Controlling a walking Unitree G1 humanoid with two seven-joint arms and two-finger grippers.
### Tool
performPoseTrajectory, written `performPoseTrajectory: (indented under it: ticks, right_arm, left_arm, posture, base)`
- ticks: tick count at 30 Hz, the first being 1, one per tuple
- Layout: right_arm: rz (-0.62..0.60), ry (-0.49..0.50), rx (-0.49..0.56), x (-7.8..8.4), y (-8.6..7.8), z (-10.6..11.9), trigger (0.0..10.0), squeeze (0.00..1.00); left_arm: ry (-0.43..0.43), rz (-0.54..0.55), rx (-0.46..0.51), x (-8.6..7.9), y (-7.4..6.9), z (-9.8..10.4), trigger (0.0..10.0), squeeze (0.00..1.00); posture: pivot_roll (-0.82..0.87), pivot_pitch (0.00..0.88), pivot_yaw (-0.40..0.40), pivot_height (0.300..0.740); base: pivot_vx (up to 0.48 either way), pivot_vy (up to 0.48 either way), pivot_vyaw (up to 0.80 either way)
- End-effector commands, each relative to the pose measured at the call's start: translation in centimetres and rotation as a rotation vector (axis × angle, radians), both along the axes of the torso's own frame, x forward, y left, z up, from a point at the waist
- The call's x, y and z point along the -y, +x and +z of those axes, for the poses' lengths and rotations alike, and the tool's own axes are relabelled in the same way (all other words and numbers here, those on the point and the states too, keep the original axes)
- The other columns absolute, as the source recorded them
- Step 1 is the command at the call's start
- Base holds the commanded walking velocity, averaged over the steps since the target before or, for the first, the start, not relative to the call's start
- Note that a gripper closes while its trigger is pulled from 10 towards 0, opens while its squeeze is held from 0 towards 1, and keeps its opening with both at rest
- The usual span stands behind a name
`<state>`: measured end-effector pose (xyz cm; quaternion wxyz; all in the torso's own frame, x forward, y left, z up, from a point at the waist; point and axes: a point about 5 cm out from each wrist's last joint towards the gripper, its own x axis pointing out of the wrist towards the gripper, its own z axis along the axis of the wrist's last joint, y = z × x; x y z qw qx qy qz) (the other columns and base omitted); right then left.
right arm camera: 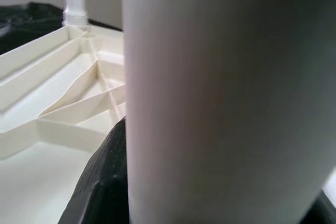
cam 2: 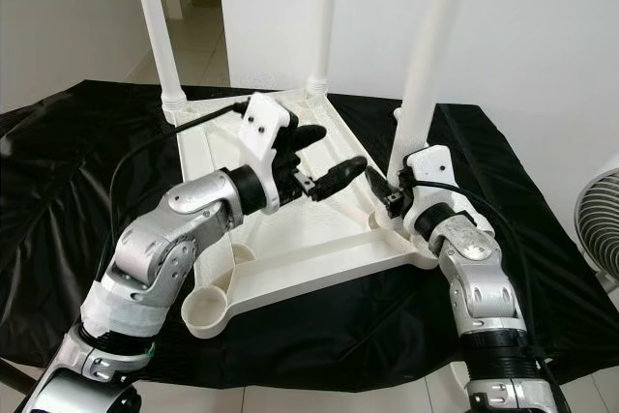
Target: Building children table
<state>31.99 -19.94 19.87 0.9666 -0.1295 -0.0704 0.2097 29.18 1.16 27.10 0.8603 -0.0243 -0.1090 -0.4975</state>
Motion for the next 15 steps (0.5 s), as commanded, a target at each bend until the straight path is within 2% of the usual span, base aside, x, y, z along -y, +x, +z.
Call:
performPoseTrajectory:
  ticks: [1, 15]
  right_arm:
    - [0.025, -0.035, -0.018, -0.2, -0.2, -0.2, 10.0, 0.0]
    - [0.156, -0.109, -0.047, -1.4, -0.6, -0.3, 10.0, 0.0]
  left_arm:
    - [0.014, -0.157, 0.018, 0.8, -0.7, 0.4, 10.0, 0.0]
    - [0.023, -0.197, 0.048, 2.5, -0.5, 1.4, 10.0, 0.0]
  posture:
    - [-0.02, 0.0, -0.01, 0.74]
    - [-0.03, 0.01, -0.012, 0.74]
  base:
    - [0.0, 0.0, 0.0]
    - [0.0, 0.0, 0.0]
